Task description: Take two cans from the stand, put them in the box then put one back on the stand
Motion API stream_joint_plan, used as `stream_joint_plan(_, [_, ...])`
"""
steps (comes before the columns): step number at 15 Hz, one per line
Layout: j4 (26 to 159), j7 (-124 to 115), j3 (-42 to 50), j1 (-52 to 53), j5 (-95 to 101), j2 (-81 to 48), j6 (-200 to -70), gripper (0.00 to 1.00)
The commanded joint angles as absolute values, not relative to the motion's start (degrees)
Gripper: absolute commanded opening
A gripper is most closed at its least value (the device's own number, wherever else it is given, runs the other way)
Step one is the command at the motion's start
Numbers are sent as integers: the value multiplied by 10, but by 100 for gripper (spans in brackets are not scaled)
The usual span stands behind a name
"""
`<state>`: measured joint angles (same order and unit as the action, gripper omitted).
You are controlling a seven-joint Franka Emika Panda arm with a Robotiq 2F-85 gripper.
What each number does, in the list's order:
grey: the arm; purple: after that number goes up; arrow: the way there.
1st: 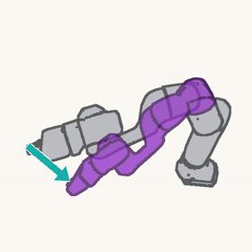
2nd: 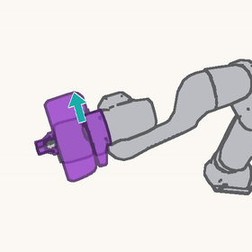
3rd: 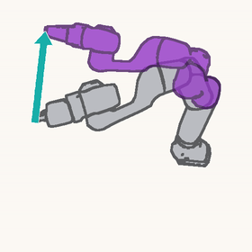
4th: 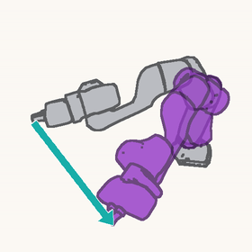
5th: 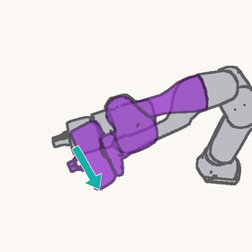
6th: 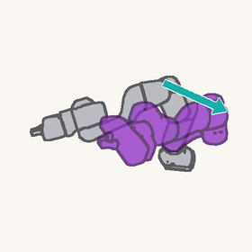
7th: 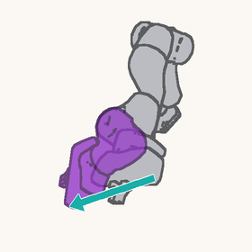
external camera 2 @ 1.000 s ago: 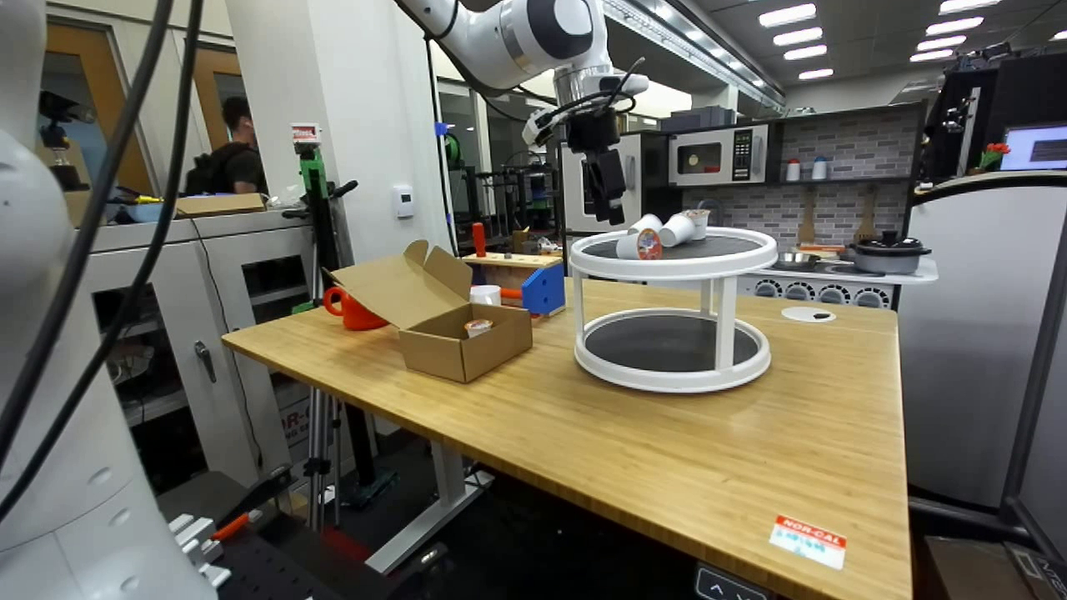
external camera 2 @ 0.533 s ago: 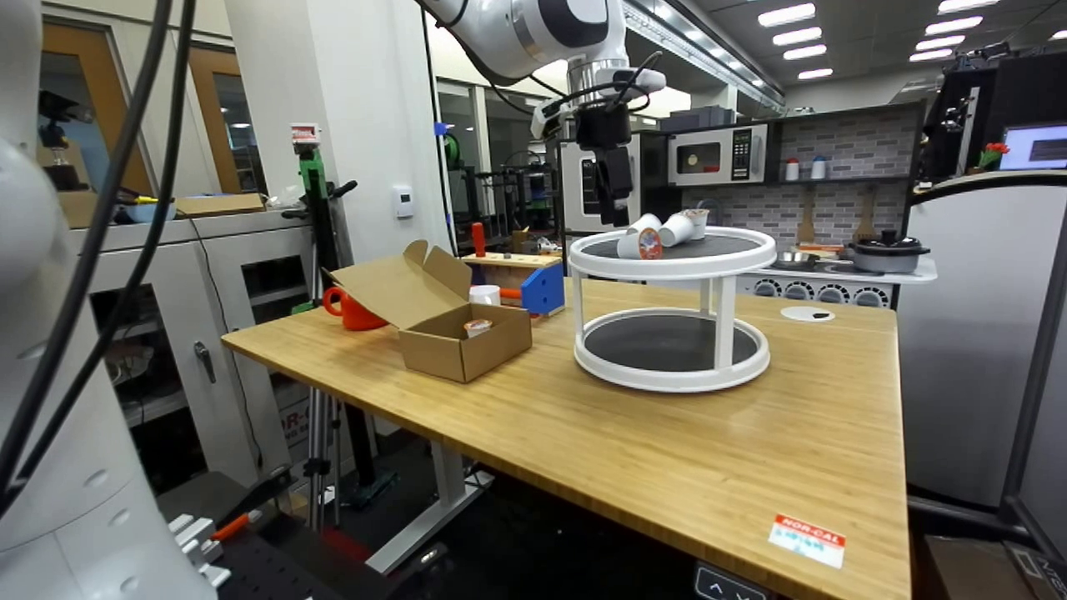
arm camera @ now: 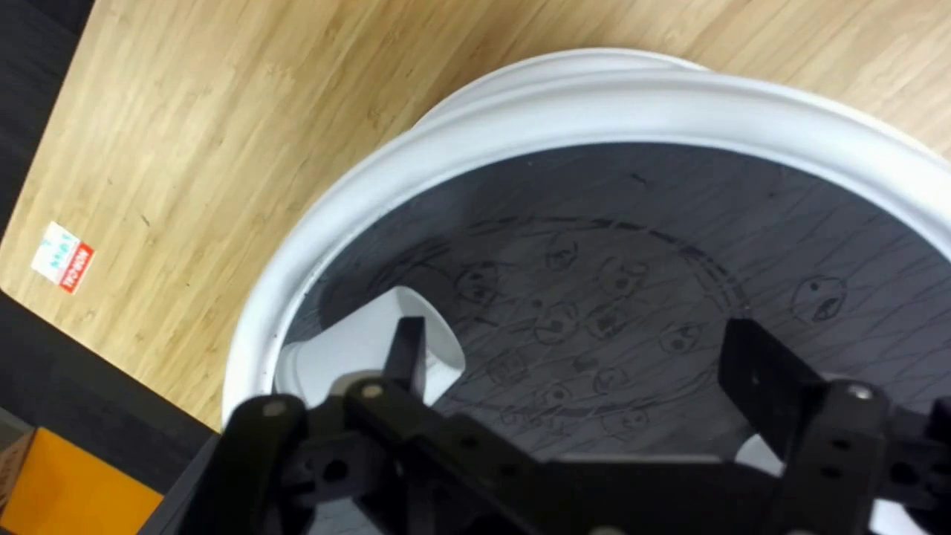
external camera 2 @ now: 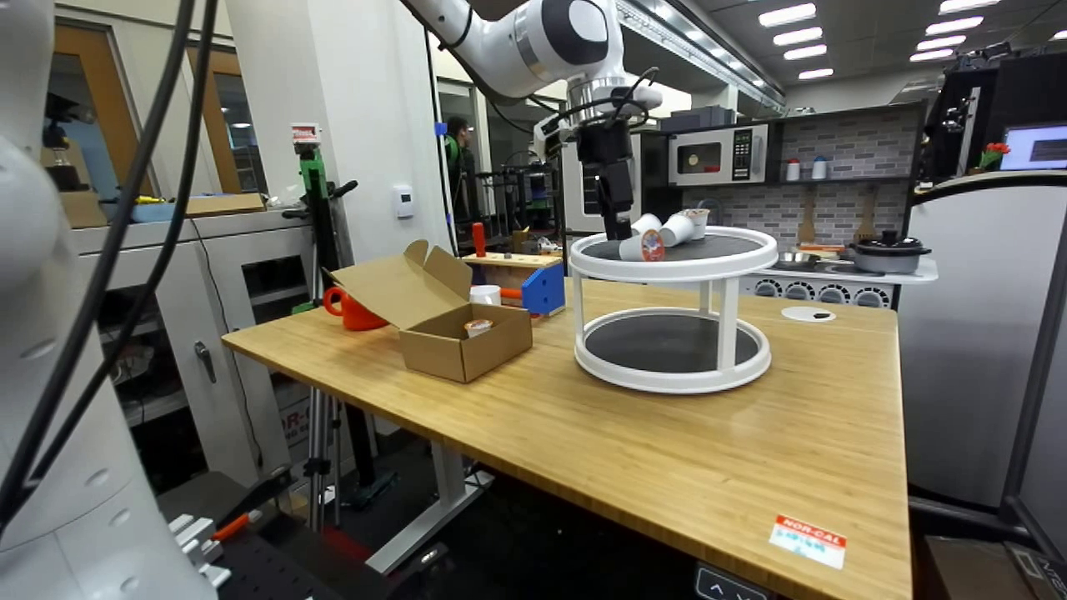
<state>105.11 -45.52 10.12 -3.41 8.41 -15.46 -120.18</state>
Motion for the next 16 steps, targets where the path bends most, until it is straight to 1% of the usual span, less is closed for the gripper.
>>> stream_joint_plan(1, [1028,-501,112,-28,125,-175,-1186,100])
stream_joint_plan(6, [1028,-504,109,-29,144,-171,-1189,100])
stream_joint_plan(11, [1042,-405,83,-30,109,-120,-1206,100])
stream_joint_plan(16, [1032,-420,81,-26,113,-105,-1200,100])
